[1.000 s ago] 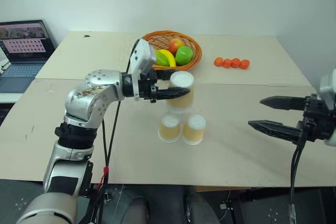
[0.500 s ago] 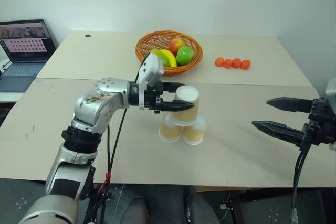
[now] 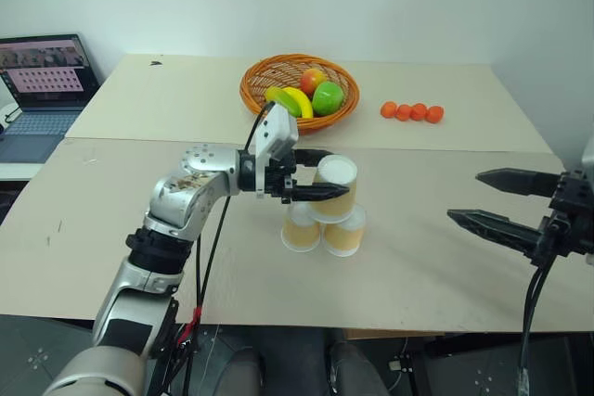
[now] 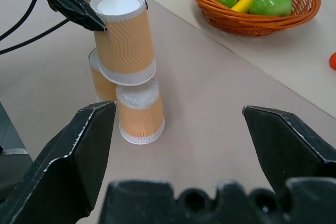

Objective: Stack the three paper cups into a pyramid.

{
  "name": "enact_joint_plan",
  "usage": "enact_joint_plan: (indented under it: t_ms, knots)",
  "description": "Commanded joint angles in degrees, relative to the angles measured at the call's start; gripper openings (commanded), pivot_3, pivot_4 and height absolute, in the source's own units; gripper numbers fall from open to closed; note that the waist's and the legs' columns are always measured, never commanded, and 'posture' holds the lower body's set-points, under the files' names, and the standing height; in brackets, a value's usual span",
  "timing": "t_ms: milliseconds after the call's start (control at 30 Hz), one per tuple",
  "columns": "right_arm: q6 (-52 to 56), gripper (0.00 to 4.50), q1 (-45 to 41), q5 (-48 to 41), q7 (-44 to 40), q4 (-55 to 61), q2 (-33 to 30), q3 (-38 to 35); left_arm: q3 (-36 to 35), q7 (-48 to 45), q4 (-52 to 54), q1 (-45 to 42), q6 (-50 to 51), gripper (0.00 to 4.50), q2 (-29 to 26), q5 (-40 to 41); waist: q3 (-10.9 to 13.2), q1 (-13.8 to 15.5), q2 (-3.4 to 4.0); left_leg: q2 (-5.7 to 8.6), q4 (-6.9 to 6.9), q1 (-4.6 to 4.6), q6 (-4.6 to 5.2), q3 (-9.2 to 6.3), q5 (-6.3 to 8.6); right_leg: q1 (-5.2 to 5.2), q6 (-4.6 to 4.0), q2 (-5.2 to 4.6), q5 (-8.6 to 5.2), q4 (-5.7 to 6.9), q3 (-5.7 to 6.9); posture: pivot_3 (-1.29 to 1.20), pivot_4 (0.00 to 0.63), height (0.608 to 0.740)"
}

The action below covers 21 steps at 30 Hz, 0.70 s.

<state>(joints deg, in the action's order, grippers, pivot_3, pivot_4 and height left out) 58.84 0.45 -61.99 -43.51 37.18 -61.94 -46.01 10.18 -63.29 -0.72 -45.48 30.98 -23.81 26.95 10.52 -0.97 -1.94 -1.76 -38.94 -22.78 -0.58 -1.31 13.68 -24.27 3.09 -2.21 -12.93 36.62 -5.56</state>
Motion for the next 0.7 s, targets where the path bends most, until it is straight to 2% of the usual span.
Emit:
enact_joint_plan:
  t_ms: [33, 467, 700]
  knots:
    - [0.03, 4.5, -0.62, -1.13, 0.98, 0.59, -1.3, -2.27, -0.38, -0.24, 0.51, -0.2, -1.18, 4.47, 0.34, -0.17, 0.0, 0.0, 0.0, 0.0, 0.0, 0.0, 0.0, 0.0, 0.0, 0.0, 0.0, 0.0, 0.0, 0.0, 0.0, 0.0, 0.15, 0.734]
    - [-0.89, 4.5, 0.33, -0.01, -0.67, -0.83, -1.31, -2.85, -1.06, 1.31, 0.32, -0.44, -0.67, 4.47, 0.69, -0.37, 0.0, -0.01, 0.0, 0.0, 0.0, 0.0, 0.0, 0.0, 0.0, 0.0, 0.0, 0.0, 0.0, 0.01, 0.0, 0.0, 0.15, 0.734]
    - [-0.86, 4.5, -0.83, -0.21, 0.07, -1.08, -1.79, -1.8, -2.57, 0.92, 2.78, -1.99, 2.95, 4.47, 1.14, 3.66, 0.0, -0.01, 0.0, 0.0, 0.0, 0.0, 0.0, 0.0, 0.0, 0.0, 0.0, 0.0, 0.0, 0.01, 0.0, 0.0, 0.15, 0.734]
